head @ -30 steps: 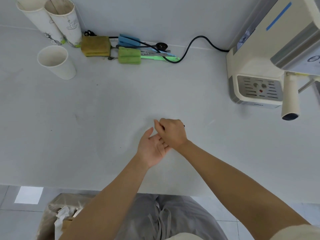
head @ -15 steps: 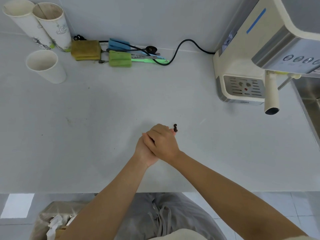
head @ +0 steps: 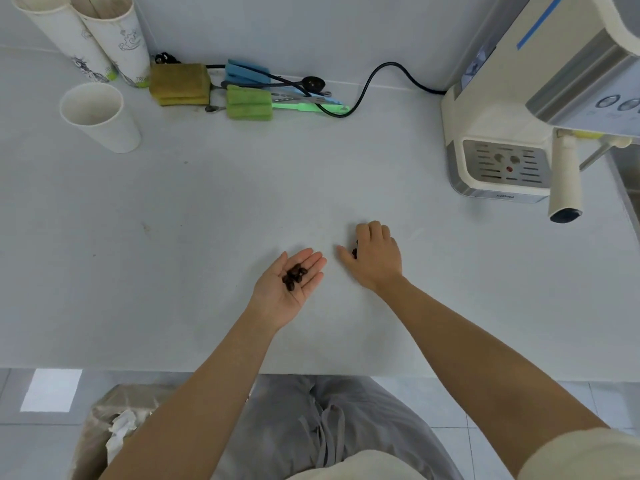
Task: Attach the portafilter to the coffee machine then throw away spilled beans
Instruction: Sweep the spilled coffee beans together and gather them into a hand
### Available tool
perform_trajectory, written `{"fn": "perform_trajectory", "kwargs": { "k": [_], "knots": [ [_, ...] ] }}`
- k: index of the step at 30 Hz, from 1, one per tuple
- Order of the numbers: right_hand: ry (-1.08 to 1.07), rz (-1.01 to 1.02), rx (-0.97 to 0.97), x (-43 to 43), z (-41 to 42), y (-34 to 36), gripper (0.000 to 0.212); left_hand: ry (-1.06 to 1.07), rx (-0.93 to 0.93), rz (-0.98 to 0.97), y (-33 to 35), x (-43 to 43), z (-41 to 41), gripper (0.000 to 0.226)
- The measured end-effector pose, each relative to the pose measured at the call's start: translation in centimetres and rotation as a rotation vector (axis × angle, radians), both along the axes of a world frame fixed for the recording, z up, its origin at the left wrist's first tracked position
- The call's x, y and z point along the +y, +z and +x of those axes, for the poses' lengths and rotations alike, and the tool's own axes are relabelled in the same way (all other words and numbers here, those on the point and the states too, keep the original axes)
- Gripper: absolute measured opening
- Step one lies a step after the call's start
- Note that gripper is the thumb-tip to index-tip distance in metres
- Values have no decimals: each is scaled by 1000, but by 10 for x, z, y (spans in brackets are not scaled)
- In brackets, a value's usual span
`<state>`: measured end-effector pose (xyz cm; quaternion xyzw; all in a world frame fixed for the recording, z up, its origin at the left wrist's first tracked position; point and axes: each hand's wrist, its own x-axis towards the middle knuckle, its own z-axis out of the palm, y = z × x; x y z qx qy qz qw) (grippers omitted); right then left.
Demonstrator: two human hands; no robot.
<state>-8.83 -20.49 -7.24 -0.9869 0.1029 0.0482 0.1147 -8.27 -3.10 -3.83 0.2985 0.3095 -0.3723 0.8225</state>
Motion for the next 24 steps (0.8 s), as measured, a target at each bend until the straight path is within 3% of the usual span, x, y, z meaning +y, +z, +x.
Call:
{"fn": "perform_trajectory", "kwargs": {
  "k": [10, 17, 24],
  "knots": [
    [262, -280, -399, -1, 23, -20, 24, -12, 13, -15, -3, 8, 4, 52],
    [289, -303, -566, -6, 33, -31, 63, -28, 19, -47, -3, 5, 8, 64],
    [271, -300, -629, -8, 33, -35, 52, -36, 22, -29, -7, 1, 9, 65]
  ]
}}
